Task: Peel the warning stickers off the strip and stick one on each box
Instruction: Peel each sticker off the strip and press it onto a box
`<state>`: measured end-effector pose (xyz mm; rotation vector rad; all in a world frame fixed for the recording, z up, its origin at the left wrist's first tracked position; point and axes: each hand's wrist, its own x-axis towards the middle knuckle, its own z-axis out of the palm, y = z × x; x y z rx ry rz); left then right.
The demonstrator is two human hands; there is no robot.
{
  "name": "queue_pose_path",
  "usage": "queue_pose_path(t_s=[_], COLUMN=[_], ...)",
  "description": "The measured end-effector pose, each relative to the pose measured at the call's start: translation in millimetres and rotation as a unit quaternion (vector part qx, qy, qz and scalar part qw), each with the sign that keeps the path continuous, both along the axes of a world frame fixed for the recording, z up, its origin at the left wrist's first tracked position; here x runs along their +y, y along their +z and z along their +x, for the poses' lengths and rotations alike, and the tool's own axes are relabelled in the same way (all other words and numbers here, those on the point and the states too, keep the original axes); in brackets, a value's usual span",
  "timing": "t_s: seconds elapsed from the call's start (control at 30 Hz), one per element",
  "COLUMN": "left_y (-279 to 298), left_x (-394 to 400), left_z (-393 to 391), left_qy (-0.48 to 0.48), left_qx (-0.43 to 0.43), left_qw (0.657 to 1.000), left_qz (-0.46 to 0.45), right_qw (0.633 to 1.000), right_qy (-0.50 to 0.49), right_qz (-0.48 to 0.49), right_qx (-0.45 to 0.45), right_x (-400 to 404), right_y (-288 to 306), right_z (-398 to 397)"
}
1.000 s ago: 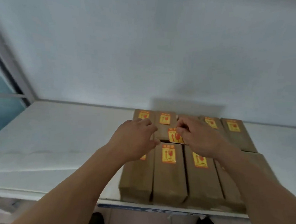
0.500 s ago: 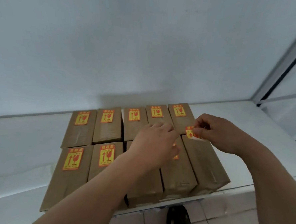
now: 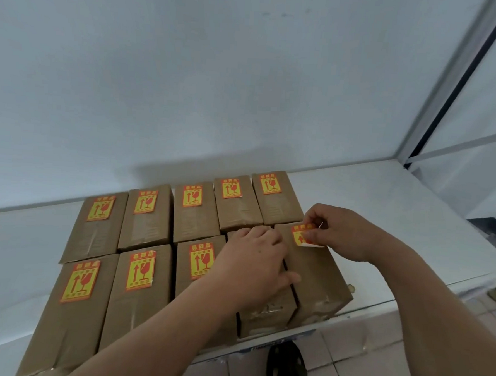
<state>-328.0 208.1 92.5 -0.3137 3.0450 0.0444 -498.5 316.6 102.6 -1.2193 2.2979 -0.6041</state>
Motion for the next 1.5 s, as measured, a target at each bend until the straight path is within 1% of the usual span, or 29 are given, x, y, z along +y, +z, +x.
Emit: queue_pose_path(t_s=[0.2,0.6,0.8,0.9,1.0,1.27,1.5], left_y=[-2,-1,-2,-3,-3,-3,-4], left_x=[-1,-3,-3,-3,-3,-3,-2], left_z=[-1,1,1,1,2,1,1], left_qy=[0.005,0.003,0.001,0.0,0.002,0.006,0.008], left_qx=[-0.005,-0.006,-0.005,0.002,0.0,0.0,-0.001], left_qw=[1.0,1.0,1.0,1.0,1.0,1.0,1.0], left_qz=[0.0,0.011,0.009,0.011,0.01,0.018,0.024], right_qw=[1.0,1.0,0.999,0.999,0.999,0.999,0.999], right_qy=[0.017,0.006,-0.004,0.0,0.01,-0.004,0.03], right_qz=[0.004,0.007,-0.04,-0.051,-0.04,-0.033,-0.041], right_qx=[0.004,0.014,0.017,0.004,-0.022,-0.031,-0.016], right_x=[-5,-8,-5,2,10,12,9], right_y=[-3,-11,-17,-23,-30,-38,-35], right_z=[2,3,2,-2,-5,-3,7])
